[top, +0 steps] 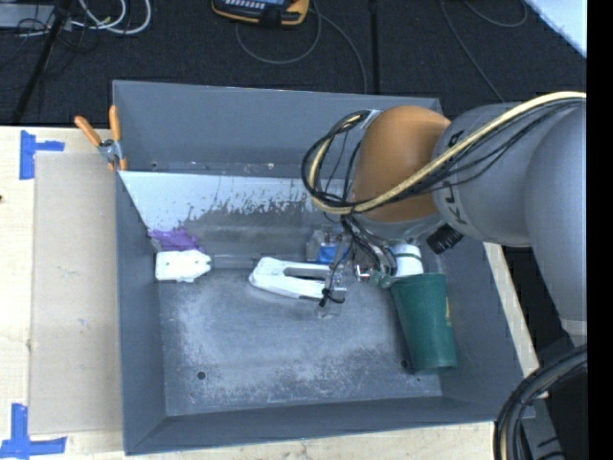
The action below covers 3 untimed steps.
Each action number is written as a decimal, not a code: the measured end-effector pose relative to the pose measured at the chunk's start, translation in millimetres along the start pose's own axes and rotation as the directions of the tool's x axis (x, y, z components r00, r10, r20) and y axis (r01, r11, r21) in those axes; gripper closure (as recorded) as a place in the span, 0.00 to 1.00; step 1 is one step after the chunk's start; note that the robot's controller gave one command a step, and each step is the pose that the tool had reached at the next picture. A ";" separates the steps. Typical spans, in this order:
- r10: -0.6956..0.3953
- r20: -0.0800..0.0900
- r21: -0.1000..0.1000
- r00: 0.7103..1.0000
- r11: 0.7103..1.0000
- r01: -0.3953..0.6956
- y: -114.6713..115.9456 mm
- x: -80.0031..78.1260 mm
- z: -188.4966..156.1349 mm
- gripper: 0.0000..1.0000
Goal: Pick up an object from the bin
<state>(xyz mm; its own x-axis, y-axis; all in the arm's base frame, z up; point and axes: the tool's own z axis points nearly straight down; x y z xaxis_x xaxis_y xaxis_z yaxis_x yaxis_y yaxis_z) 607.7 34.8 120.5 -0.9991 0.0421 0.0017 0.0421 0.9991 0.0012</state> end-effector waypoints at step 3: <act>0.026 -0.002 0.000 1.000 1.000 -0.026 18.5 -4.7 51.7 1.00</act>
Offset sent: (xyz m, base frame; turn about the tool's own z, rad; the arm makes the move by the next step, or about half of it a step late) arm 0.0058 0.0181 -0.0505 0.0282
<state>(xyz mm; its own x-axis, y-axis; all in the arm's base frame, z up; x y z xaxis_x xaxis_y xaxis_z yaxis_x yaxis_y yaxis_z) 613.2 53.2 68.8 -0.9977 0.0676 0.0034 0.0676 0.9977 0.0013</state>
